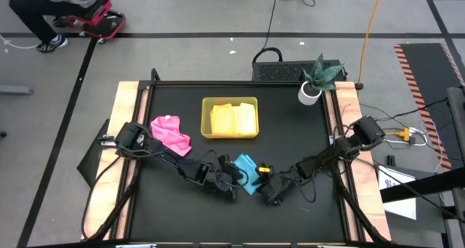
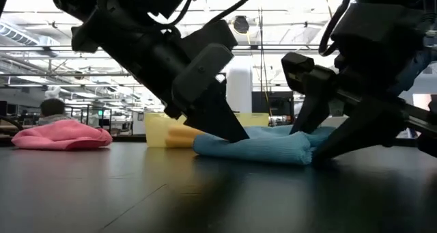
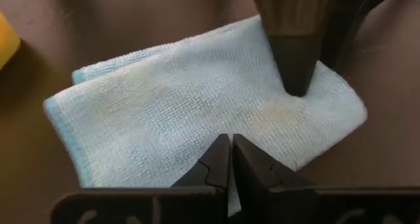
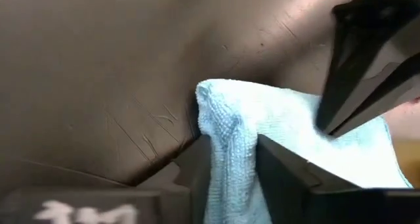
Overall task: Fold microfiber towels
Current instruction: Put the blue folded microfiber cloth in the yellow bin
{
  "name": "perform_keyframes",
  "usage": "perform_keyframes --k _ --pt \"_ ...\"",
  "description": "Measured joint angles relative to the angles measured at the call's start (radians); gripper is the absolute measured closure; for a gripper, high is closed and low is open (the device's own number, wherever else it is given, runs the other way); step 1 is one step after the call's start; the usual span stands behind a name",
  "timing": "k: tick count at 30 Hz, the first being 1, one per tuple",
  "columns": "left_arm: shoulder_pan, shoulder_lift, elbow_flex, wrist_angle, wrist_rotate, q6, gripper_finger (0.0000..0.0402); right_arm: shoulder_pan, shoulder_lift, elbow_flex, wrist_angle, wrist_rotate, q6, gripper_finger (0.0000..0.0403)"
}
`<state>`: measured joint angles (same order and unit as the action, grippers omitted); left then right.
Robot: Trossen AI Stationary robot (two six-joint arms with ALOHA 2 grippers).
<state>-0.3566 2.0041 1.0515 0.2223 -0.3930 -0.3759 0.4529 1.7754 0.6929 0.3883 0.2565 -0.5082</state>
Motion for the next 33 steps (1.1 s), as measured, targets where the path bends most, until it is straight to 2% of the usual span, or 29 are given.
perform_keyframes --k 3,6,12,14,19,23,26,29,33 --pt "-0.022 -0.046 0.002 -0.052 0.0 -0.004 0.0393 -0.006 -0.002 0.001 -0.009 -0.009 0.021 0.0336" --pt "-0.055 -0.109 0.001 -0.205 -0.03 -0.038 0.0398 -0.008 -0.017 0.0 -0.02 -0.034 0.049 0.0385" --pt "-0.158 -0.207 0.001 -0.58 -0.209 -0.248 0.0384 -0.028 -0.075 0.054 -0.058 -0.126 0.168 0.0388" --pt "-0.191 -0.214 -0.001 -0.646 -0.247 -0.318 0.0384 -0.051 -0.109 0.104 -0.105 -0.139 0.237 0.0393" --pt "-0.272 -0.208 0.0 -0.691 -0.313 -0.418 0.0398 -0.153 -0.167 0.249 -0.294 -0.153 0.305 0.0398" --pt "-0.324 -0.199 -0.001 -0.687 -0.364 -0.469 0.0391 -0.261 -0.201 0.355 -0.356 -0.157 0.313 0.0398" --pt "-0.357 -0.197 0.0 -0.678 -0.439 -0.494 0.0382 -0.361 -0.216 0.417 -0.367 -0.142 0.309 0.0398" --pt "-0.375 -0.197 -0.001 -0.669 -0.454 -0.498 0.0385 -0.452 -0.225 0.472 -0.363 -0.054 0.269 0.0398" --pt "-0.392 -0.197 -0.001 -0.66 -0.456 -0.497 0.0397 -0.541 -0.226 0.51 -0.359 0.104 0.035 0.0398"
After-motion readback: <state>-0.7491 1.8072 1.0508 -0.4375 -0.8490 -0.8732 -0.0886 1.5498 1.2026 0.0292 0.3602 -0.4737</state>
